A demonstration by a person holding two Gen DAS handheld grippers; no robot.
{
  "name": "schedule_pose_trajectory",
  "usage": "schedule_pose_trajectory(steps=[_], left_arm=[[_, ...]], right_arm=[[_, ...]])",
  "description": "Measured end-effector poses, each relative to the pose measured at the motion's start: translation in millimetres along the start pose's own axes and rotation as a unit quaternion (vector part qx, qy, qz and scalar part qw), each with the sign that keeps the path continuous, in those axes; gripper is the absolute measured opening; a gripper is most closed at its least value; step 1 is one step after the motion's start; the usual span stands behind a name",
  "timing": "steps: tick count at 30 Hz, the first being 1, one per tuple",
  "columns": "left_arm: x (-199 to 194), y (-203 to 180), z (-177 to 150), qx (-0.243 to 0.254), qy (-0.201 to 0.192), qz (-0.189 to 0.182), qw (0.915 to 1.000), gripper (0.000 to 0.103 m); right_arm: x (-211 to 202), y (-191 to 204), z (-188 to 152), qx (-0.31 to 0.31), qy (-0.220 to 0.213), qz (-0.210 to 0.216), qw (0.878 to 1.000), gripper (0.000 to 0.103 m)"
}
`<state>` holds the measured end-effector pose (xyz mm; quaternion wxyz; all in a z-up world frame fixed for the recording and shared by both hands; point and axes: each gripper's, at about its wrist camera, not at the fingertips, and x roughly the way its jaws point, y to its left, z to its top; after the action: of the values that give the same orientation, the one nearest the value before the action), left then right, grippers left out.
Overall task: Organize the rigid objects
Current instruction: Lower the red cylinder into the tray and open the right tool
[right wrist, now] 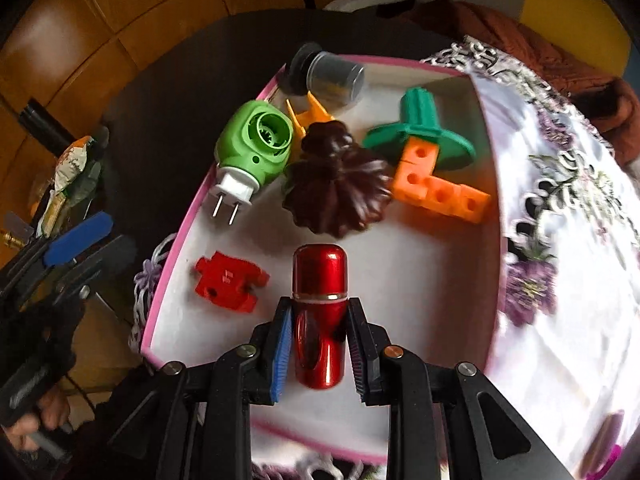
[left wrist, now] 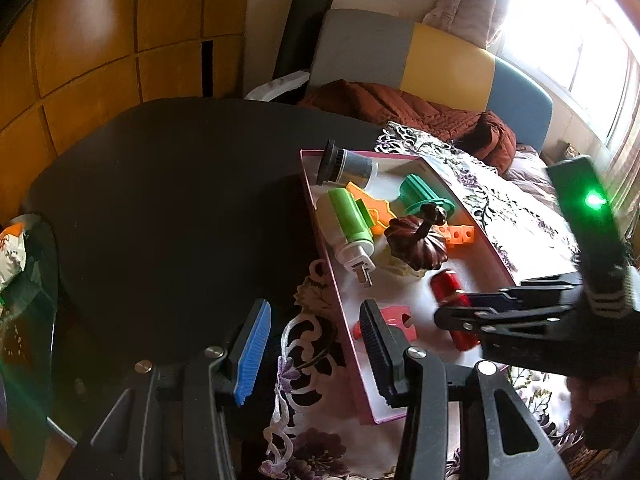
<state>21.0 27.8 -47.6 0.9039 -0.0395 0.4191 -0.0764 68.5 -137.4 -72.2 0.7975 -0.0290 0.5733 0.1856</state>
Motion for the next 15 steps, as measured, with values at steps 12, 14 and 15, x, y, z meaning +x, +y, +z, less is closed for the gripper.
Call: schedule_pose_trajectory(steps=[12, 14, 15], left_arm=[[4.0, 4.8, -1.7, -0.006, 0.004, 0.004, 1.0000, 0.047], [3.0, 5.3, -1.1, -0.008, 0.001, 0.007, 0.9999, 0.047], [2.6, 5.7, -0.7, -0.009, 0.000, 0.008, 0.9999, 0.047]], right_arm=[[-5.2, -14.4, -8.9, 0.039, -0.033, 0.011, 0.999, 0.052], [-11.5, -16.0, -9.3, 0.041, -0.045, 0.012, 0.998, 0.054], [-14.6, -15.9, -9.5, 0.041, -0.051, 0.012, 0.998, 0.057]])
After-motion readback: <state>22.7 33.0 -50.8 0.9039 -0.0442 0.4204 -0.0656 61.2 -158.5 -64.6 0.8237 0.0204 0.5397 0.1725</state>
